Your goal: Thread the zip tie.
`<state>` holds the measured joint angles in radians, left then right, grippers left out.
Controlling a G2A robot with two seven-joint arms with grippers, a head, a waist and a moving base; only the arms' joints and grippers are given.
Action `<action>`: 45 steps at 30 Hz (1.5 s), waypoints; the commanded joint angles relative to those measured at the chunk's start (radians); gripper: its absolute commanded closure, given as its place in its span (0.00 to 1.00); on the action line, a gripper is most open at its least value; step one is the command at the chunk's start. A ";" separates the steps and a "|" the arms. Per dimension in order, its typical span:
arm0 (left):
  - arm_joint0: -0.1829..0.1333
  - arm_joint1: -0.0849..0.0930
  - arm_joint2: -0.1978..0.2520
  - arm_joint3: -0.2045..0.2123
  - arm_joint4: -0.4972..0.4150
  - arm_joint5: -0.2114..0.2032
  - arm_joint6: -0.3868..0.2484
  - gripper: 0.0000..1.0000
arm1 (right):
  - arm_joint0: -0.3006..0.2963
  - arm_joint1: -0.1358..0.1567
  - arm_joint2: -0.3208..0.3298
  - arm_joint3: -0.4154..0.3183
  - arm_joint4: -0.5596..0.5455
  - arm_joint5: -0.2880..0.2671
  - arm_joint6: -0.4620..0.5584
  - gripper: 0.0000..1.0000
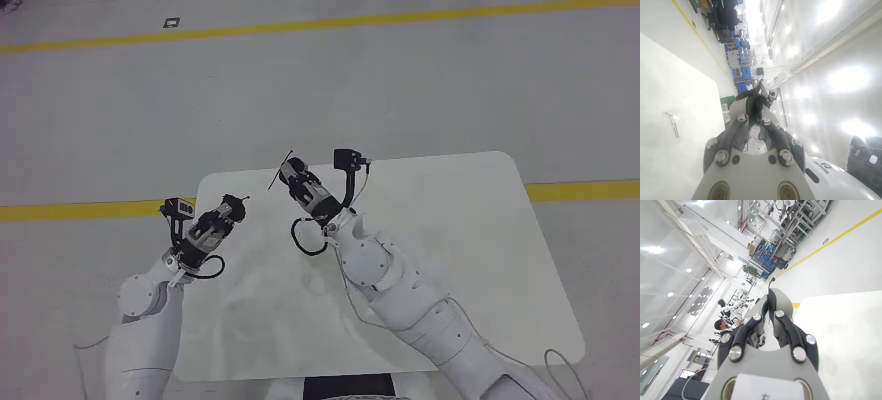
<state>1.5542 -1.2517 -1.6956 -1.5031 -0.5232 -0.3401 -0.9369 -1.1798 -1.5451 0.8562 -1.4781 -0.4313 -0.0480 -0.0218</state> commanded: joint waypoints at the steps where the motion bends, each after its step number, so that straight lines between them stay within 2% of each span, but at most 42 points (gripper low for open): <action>1: -0.001 -0.003 0.008 -0.003 0.001 0.000 0.009 1.00 | -0.001 -0.003 -0.007 -0.005 -0.003 -0.001 -0.006 1.00; 7: -0.012 -0.015 0.024 -0.010 0.012 0.000 0.036 1.00 | 0.005 -0.016 -0.035 -0.002 -0.016 -0.003 -0.039 1.00; 12: -0.017 -0.024 0.018 -0.018 0.025 0.000 0.045 1.00 | 0.014 -0.027 -0.052 0.014 -0.035 0.011 -0.069 1.00; 22: -0.017 -0.025 0.017 -0.019 0.029 0.000 0.043 1.00 | 0.005 -0.028 -0.051 0.005 -0.066 0.015 -0.069 1.00; 30: -0.017 -0.025 0.017 -0.019 0.029 0.000 0.043 1.00 | 0.009 -0.039 -0.056 0.016 -0.091 0.039 -0.092 1.00; 45: -0.017 -0.025 0.017 -0.019 0.029 0.000 0.043 1.00 | 0.023 -0.061 -0.062 0.046 -0.103 0.050 -0.099 1.00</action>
<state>1.5372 -1.2762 -1.6786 -1.5220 -0.4943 -0.3400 -0.8941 -1.1569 -1.6052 0.7937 -1.4338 -0.5334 0.0018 -0.1211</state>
